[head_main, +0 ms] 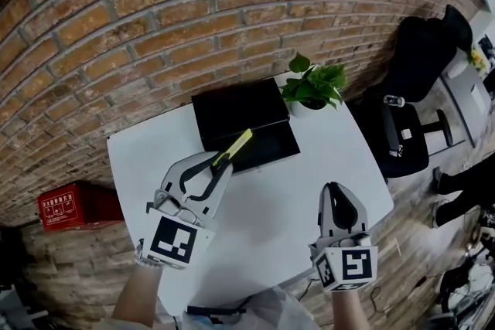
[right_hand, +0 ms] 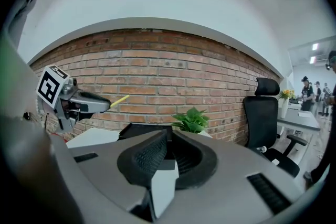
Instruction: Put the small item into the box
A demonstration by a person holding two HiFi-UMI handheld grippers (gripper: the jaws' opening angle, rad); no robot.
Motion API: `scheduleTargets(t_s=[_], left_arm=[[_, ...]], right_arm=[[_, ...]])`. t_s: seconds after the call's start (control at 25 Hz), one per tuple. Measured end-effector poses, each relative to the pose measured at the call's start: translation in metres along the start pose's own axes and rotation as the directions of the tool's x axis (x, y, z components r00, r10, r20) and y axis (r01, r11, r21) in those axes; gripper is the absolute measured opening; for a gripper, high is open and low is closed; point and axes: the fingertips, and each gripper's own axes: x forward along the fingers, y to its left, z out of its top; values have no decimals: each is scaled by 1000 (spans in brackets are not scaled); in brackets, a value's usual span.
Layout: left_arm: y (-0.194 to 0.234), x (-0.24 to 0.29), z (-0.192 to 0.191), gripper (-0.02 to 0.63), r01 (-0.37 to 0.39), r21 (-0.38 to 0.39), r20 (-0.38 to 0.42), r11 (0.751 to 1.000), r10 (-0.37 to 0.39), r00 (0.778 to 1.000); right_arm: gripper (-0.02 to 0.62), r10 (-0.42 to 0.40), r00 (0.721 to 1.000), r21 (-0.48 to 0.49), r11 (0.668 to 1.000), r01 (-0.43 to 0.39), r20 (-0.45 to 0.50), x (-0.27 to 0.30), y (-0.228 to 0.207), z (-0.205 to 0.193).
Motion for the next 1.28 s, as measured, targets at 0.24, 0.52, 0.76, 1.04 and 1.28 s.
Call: scheduleTargets(t_s=[0.24,0.52,0.76,1.04,1.28], left_arm=[[-9,53,-45,75,129,47,-182,991,-118,976],[-29,96,-106,75,302,76,-409,950,-247,878],[-39,128,-128,75,365,128,-505,922,-257,824],[-44,145,-153,75,405,86,-592,910,-281,756],[-47,142,-173,75,424,30,-652,905,-304,695]], right_arm=[[60,-32,999,21,999,33,-27,-2,-23,-18],[59,-54,997,41,998,57,-50,-8,-38,-34],[58,-73,995,74,994,79,-72,-17,-51,-49],[59,-79,994,92,992,87,-81,-22,-53,-57],[60,-79,994,94,992,87,-78,-25,-52,-55]])
